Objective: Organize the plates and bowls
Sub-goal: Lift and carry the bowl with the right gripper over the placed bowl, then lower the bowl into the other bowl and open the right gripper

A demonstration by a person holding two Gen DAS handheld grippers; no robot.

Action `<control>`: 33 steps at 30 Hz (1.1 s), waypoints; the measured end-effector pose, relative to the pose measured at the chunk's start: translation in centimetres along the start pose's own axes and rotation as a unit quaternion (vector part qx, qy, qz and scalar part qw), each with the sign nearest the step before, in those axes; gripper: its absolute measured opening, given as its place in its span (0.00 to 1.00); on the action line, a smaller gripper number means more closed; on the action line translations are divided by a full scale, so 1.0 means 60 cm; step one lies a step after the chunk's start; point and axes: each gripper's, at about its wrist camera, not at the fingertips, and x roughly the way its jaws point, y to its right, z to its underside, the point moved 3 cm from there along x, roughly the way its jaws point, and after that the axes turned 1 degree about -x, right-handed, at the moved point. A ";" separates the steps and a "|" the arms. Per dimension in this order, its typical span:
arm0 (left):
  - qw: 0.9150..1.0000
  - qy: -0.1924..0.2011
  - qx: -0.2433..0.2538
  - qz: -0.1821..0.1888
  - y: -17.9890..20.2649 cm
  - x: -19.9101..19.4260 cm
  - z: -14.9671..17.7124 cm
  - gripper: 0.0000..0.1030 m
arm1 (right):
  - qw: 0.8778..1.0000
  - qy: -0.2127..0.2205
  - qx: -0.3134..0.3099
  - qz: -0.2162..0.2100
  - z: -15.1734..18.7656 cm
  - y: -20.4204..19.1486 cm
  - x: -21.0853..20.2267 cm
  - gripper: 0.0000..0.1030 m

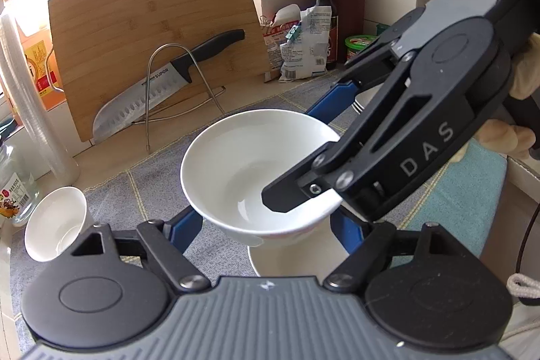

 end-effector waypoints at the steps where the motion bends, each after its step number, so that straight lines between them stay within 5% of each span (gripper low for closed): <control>1: 1.000 -0.002 0.001 0.003 0.003 0.001 0.001 0.80 | 1.000 -0.001 0.002 0.001 0.004 0.000 -0.001 0.79; 33: 0.998 -0.046 0.022 0.024 0.051 0.013 0.039 0.80 | 0.998 -0.030 0.052 -0.004 0.080 -0.004 0.003 0.79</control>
